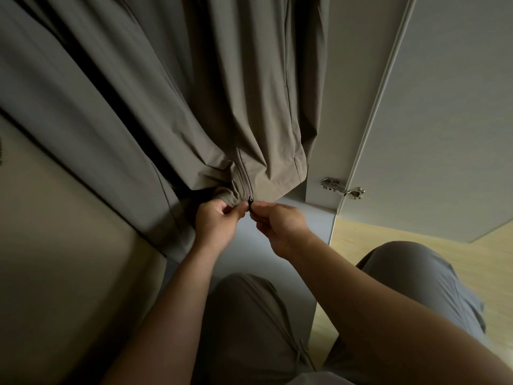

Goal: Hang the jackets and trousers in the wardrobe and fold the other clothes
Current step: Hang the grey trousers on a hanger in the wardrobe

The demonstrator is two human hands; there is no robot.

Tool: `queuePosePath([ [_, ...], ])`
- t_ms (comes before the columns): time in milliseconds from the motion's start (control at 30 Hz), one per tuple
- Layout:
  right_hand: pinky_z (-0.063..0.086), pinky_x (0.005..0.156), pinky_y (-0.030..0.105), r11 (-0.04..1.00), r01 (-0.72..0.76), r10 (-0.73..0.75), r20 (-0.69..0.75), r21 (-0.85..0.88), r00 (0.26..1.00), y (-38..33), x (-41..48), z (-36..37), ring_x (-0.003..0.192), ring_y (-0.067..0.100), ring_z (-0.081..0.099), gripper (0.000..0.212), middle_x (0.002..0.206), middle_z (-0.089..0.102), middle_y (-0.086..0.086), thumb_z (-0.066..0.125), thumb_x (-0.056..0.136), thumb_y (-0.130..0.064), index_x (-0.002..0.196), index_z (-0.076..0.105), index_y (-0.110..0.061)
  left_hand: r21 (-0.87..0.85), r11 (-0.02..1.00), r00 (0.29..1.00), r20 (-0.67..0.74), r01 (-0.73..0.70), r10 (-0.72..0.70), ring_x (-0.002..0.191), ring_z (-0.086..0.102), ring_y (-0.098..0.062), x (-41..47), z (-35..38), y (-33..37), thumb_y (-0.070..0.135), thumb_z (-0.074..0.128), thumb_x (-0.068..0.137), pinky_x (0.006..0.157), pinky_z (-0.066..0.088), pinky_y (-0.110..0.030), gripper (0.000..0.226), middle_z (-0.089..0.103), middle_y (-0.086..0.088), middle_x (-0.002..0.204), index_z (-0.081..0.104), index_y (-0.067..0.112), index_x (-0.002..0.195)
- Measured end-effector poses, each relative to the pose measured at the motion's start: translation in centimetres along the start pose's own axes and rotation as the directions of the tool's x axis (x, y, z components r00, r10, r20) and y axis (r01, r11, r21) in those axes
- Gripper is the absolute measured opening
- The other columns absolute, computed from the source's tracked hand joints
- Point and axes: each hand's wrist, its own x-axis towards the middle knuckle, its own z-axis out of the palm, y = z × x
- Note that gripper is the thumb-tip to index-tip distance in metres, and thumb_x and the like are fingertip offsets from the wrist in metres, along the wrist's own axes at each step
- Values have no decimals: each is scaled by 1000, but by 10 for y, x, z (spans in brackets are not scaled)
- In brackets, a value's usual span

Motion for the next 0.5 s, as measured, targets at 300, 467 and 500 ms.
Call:
queuePosePath([
  [300, 57, 76, 28, 676, 475, -368, 300, -563, 880, 5, -6, -17, 87, 6, 68, 53, 97, 69, -6, 87, 74, -8, 118, 59, -20, -205, 977, 997, 63, 51, -39, 63, 66, -2, 6, -6, 11, 20, 74, 91, 63, 52, -19, 10, 76, -3, 78, 76, 10, 90],
  [467, 55, 76, 26, 263, 639, -643, 363, -723, 675, 8, -8, -13, 82, 8, 63, 31, 95, 70, -6, 78, 87, -19, 115, 64, -16, -209, 975, 992, 116, 81, -57, 76, 69, -18, 3, -15, 15, 20, 72, 93, 68, 55, -27, 13, 76, -9, 84, 77, 9, 97],
  [500, 56, 77, 32, 226, 647, -659, 375, -728, 652, 8, -7, -13, 85, 14, 66, 28, 99, 72, -1, 76, 90, -21, 114, 65, -14, -205, 976, 991, 126, 79, -54, 75, 69, -16, 3, -17, 15, 21, 72, 93, 66, 55, -25, 12, 76, -9, 84, 77, 10, 97],
])
